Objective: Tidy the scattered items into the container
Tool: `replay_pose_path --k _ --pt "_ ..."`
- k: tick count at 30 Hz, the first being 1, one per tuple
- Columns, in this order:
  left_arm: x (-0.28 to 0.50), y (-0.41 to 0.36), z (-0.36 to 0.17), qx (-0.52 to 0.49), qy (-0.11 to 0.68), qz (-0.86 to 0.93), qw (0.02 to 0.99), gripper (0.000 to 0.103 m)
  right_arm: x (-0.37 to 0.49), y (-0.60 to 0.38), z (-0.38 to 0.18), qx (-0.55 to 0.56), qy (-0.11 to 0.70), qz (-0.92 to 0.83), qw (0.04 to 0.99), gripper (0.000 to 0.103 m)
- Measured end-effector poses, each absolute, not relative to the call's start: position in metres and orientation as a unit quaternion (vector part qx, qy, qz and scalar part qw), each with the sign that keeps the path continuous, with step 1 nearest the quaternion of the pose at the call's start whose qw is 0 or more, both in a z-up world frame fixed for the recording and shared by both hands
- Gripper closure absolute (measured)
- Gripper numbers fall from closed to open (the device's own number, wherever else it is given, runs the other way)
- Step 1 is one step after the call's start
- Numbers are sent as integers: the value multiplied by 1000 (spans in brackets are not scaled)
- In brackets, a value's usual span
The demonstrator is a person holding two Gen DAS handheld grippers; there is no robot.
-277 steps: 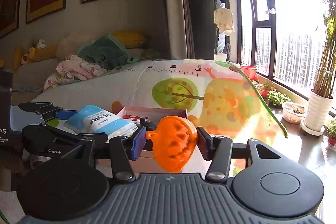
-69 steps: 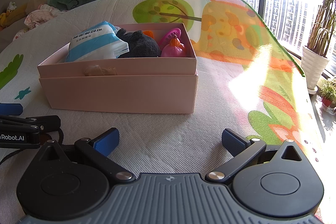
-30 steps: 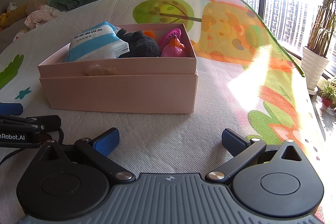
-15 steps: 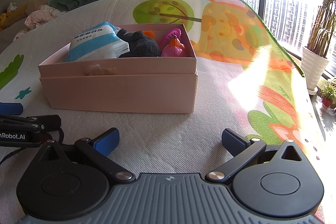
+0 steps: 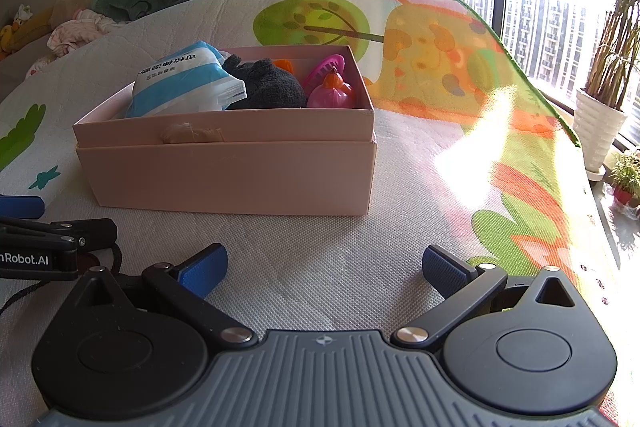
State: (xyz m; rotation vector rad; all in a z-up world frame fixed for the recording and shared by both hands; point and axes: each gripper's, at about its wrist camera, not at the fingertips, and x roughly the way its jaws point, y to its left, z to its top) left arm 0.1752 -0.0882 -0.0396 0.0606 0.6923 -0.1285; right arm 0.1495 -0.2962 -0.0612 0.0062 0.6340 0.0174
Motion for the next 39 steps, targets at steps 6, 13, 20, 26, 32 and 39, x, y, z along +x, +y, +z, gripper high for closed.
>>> replay_pose_path --k 6,13,20,26,32,39 --pt "175 -87 -40 30 339 -63 938 0 149 -296 -61 3 311 8 950 0" --pt "179 -91 -37 26 356 -58 932 0 149 -296 -61 3 312 8 950 0" --pt "177 -89 -36 26 356 -68 932 0 149 -296 -61 3 311 8 950 0" --pt "176 -90 -38 23 350 -66 934 0 149 -296 -61 3 311 8 950 0" --pt "176 -88 -37 21 352 -70 933 0 149 -296 -61 3 311 8 950 0" --pt "177 -88 -37 21 352 -70 933 0 149 -296 -61 2 311 8 950 0"
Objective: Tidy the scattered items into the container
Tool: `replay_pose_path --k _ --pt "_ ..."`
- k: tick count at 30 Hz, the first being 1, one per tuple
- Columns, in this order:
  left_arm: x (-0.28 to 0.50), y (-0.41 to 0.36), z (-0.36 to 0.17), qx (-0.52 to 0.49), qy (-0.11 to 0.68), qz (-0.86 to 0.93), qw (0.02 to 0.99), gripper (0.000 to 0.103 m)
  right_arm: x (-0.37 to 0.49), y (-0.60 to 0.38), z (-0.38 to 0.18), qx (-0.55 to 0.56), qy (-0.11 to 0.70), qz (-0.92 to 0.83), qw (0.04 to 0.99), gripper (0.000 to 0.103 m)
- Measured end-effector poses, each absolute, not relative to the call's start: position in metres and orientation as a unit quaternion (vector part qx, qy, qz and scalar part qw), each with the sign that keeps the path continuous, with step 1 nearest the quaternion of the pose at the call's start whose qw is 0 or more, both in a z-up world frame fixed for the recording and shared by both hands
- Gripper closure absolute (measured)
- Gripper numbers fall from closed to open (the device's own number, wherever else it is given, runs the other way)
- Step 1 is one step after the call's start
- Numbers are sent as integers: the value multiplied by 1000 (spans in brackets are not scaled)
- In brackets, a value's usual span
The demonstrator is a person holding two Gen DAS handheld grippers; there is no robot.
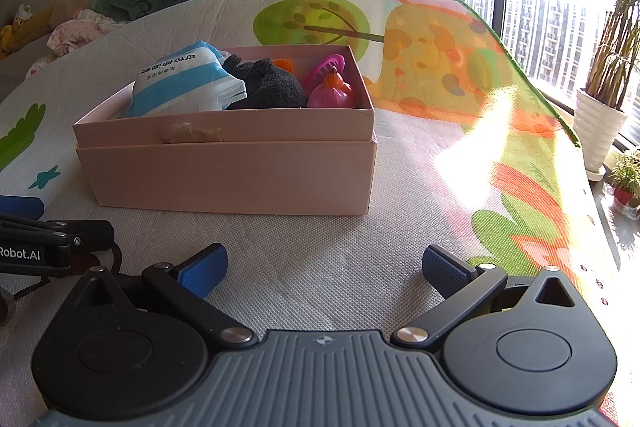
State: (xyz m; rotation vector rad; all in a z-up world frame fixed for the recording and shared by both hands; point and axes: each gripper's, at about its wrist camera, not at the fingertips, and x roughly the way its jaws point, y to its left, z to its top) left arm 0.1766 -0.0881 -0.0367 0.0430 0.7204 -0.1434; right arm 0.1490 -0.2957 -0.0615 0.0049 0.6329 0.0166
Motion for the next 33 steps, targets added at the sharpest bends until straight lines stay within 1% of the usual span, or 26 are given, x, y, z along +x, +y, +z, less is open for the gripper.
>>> replay_pose_path --k 33 --pt "177 -89 -38 25 354 -67 933 0 149 -295 -59 2 313 8 950 0"
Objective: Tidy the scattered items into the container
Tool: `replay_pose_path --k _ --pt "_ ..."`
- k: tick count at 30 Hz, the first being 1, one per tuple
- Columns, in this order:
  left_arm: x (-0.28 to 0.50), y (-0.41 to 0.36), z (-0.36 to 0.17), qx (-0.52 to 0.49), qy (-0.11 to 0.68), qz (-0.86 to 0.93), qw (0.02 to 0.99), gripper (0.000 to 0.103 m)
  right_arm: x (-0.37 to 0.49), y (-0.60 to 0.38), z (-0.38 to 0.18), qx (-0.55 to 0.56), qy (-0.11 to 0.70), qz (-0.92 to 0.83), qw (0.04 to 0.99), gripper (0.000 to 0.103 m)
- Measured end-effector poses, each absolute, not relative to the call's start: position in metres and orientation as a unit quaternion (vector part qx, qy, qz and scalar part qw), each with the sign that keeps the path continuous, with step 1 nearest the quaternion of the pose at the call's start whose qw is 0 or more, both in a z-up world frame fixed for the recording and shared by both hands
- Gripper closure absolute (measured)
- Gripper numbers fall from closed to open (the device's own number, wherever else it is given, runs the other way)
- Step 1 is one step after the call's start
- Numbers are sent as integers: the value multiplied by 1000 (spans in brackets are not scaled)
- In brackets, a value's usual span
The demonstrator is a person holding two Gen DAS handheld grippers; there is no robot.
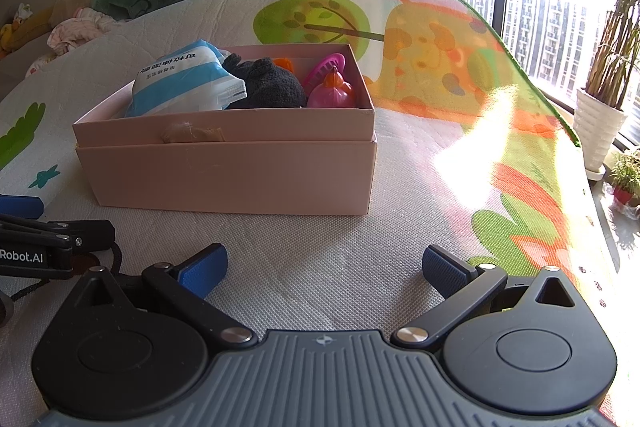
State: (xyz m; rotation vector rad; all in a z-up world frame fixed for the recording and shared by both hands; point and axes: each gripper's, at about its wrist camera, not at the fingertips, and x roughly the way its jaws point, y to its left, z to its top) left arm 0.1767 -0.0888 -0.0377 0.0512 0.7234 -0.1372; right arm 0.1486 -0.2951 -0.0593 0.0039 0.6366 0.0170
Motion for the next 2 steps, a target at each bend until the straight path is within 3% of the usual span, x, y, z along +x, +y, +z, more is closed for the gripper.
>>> replay_pose_path --k 2 --pt "177 -88 -38 25 355 -68 932 0 150 -295 -58 1 315 9 949 0"
